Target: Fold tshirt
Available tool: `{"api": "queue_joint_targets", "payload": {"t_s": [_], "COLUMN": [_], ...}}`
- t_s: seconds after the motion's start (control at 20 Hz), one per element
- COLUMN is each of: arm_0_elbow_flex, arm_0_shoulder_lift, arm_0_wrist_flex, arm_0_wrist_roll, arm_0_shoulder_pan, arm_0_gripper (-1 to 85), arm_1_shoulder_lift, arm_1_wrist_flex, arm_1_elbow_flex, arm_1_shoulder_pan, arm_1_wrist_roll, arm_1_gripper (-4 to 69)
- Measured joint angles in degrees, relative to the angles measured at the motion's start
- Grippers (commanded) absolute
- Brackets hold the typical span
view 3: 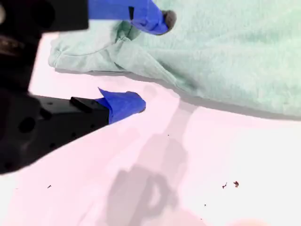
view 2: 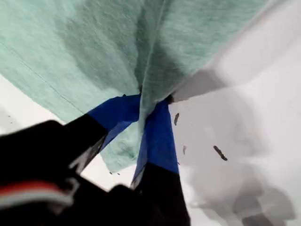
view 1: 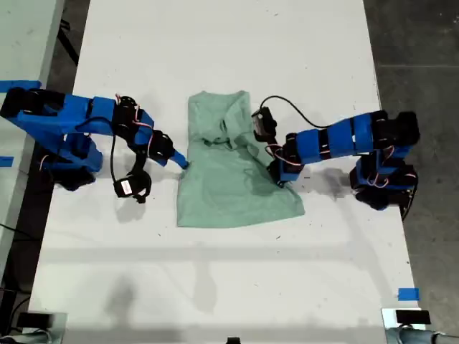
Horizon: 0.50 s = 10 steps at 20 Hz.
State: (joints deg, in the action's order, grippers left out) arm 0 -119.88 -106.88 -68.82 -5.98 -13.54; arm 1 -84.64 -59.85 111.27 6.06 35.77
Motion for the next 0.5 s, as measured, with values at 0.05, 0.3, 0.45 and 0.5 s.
{"api": "queue_joint_targets", "payload": {"t_s": [0.05, 0.3, 0.45, 0.5], "arm_0_elbow_flex": [0.00, 0.00, 0.00, 0.00], "arm_0_shoulder_lift": [0.00, 0.00, 0.00, 0.00], "arm_0_wrist_flex": [0.18, 0.53, 0.53, 0.53], "arm_0_wrist_roll": [0.00, 0.00, 0.00, 0.00], "arm_0_shoulder_pan": [0.00, 0.00, 0.00, 0.00], "arm_0_gripper": [23.1, 23.1, 23.0, 23.0], "arm_1_shoulder_lift": [0.00, 0.00, 2.81, 6.24], "arm_1_wrist_flex": [-1.14, -9.40, -15.12, -16.96], "arm_1_elbow_flex": [-1.05, -10.28, -21.53, -26.54], "arm_1_shoulder_pan": [0.00, -0.09, -0.44, -0.88], "arm_1_wrist_roll": [0.18, -0.26, -3.34, -4.39], "arm_1_gripper": [0.6, 0.6, 0.6, 0.6]}}
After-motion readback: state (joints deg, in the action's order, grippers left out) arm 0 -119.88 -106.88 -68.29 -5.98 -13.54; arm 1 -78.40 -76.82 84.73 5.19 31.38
